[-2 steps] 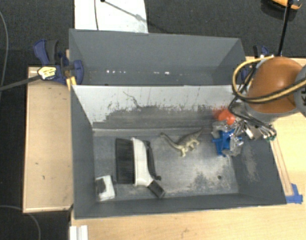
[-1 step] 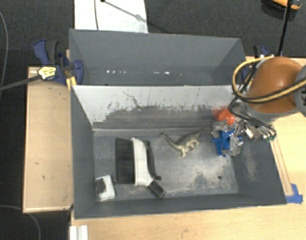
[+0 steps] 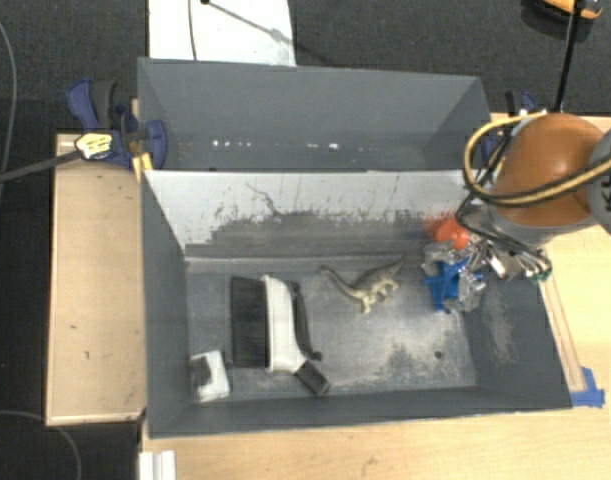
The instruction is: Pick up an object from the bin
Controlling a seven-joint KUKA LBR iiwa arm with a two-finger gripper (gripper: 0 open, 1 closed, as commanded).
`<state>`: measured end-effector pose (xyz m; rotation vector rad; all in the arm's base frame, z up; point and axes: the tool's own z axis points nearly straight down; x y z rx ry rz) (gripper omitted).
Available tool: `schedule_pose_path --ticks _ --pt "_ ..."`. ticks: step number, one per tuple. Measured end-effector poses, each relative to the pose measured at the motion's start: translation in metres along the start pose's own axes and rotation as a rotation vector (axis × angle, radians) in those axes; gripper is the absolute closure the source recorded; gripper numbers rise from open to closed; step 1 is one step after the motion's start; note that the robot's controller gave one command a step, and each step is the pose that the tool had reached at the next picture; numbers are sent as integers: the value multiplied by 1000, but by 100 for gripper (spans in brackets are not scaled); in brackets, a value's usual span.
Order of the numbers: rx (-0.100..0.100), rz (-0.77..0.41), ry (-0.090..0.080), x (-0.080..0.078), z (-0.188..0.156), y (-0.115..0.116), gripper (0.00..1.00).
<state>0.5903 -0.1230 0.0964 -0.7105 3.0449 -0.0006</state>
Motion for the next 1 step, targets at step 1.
schedule_pose_path --ticks 1 --pt "0 1 0 0 0 0 100"
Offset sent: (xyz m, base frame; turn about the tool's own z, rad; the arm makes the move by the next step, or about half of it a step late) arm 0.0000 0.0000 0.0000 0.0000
